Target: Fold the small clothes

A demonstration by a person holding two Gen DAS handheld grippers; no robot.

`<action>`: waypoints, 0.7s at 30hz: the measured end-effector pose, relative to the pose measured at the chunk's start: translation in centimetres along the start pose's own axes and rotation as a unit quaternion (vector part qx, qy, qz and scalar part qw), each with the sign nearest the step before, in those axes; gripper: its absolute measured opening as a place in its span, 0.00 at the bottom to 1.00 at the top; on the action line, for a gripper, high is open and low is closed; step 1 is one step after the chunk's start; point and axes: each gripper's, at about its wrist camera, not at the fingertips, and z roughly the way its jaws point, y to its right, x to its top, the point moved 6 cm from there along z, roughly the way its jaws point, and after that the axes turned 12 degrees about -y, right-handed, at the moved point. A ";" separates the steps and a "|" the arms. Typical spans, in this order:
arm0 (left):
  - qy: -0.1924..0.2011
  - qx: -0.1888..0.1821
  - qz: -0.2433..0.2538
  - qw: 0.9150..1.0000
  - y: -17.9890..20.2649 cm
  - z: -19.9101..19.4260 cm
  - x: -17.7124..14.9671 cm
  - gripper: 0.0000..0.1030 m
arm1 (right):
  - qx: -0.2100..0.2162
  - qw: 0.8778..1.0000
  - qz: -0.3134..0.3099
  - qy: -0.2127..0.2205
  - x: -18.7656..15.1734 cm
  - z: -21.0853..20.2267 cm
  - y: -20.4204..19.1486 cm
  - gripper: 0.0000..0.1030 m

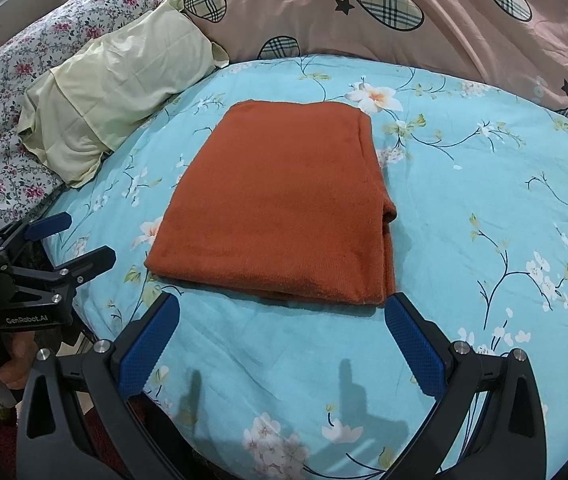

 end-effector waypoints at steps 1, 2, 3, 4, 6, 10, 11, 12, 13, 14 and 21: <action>0.000 0.001 0.000 1.000 0.0 0.0 0.0 0.99 | -0.001 1.000 -0.001 0.000 0.1 -0.1 0.1 0.99; 0.000 0.001 0.001 1.000 0.0 0.0 0.0 0.99 | -0.002 1.000 -0.001 0.000 0.1 -0.1 0.0 0.99; 0.001 0.001 0.001 1.000 0.0 0.0 0.1 0.99 | -0.003 1.000 -0.001 0.001 0.2 -0.1 0.0 0.99; 0.001 0.003 0.001 1.000 0.0 0.0 0.2 0.99 | -0.003 1.000 -0.001 0.002 0.3 -0.2 0.0 0.99; 0.001 0.003 0.002 1.000 0.0 0.0 0.4 0.99 | -0.002 1.000 -0.002 0.003 0.5 -0.4 0.1 0.99; 0.003 0.003 0.002 1.000 0.1 -0.1 0.5 0.99 | -0.004 1.000 -0.003 0.003 0.6 -0.5 0.1 0.99; 0.004 0.003 0.002 1.000 0.1 -0.1 0.6 0.99 | -0.004 1.000 -0.003 0.003 0.7 -0.5 0.1 0.99; 0.004 0.003 0.003 1.000 0.1 -0.2 0.6 0.99 | -0.003 1.000 -0.003 0.003 0.7 -0.5 0.1 0.99; 0.004 0.004 0.003 1.000 0.1 -0.2 0.6 0.99 | -0.003 1.000 -0.003 0.004 0.7 -0.5 0.1 0.99; 0.005 0.004 0.003 1.000 0.1 -0.2 0.6 0.99 | -0.002 1.000 -0.004 0.004 0.7 -0.6 0.1 0.99; 0.006 0.005 0.006 1.000 0.1 -0.2 0.8 0.99 | -0.008 1.000 -0.008 0.003 1.5 -0.4 0.5 0.99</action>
